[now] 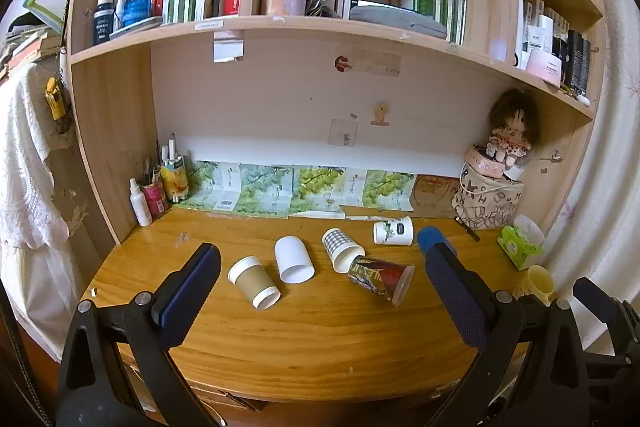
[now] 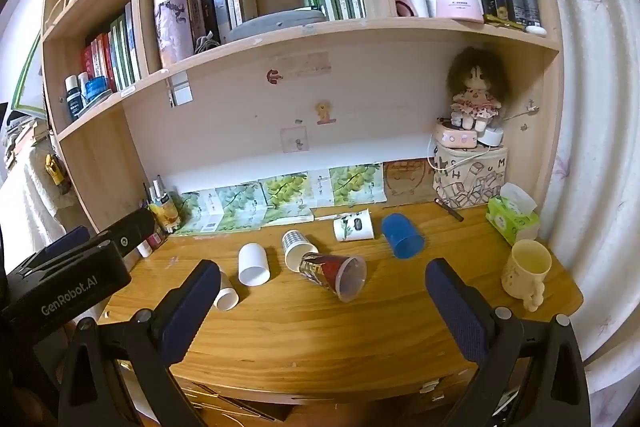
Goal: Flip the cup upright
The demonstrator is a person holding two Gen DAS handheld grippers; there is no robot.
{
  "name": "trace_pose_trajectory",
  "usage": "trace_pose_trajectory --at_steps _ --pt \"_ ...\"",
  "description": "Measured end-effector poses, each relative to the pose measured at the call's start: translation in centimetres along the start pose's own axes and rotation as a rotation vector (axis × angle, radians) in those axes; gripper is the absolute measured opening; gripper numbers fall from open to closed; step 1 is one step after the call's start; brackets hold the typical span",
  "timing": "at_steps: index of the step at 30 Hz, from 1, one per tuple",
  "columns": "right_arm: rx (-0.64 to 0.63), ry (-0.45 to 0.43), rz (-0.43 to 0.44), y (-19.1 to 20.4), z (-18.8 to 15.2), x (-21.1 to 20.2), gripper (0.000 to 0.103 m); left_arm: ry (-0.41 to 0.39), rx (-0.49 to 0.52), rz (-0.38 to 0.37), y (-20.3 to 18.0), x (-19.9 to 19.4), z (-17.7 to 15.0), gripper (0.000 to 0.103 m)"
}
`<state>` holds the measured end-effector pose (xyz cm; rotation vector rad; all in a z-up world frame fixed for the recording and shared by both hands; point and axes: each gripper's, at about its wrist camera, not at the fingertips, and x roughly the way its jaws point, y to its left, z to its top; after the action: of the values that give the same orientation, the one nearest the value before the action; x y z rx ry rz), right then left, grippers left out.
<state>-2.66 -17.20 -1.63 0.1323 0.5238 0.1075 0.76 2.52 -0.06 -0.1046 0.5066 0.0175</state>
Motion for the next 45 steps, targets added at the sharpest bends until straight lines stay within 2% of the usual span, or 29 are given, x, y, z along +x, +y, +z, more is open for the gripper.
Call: trace_pose_trajectory --at_steps 20,26,34,38,45 --pt "0.102 0.137 -0.050 4.2 -1.3 3.7 0.103 0.162 0.004 -0.076 5.5 4.6 -0.9 0.102" --pt "0.136 0.162 -0.056 5.0 -1.8 3.9 0.103 0.193 0.041 -0.107 6.3 5.3 -0.9 0.102" --pt "0.190 0.186 -0.037 5.3 -1.9 4.3 0.103 0.142 0.142 -0.113 6.8 5.0 0.0 0.102" --pt "0.244 0.222 -0.008 4.8 -2.1 5.3 0.103 0.125 0.192 -0.149 7.1 5.1 0.5 0.102" --pt "0.293 0.253 0.033 4.3 -1.9 7.6 0.103 0.072 0.292 -0.130 7.1 5.8 1.5 0.102"
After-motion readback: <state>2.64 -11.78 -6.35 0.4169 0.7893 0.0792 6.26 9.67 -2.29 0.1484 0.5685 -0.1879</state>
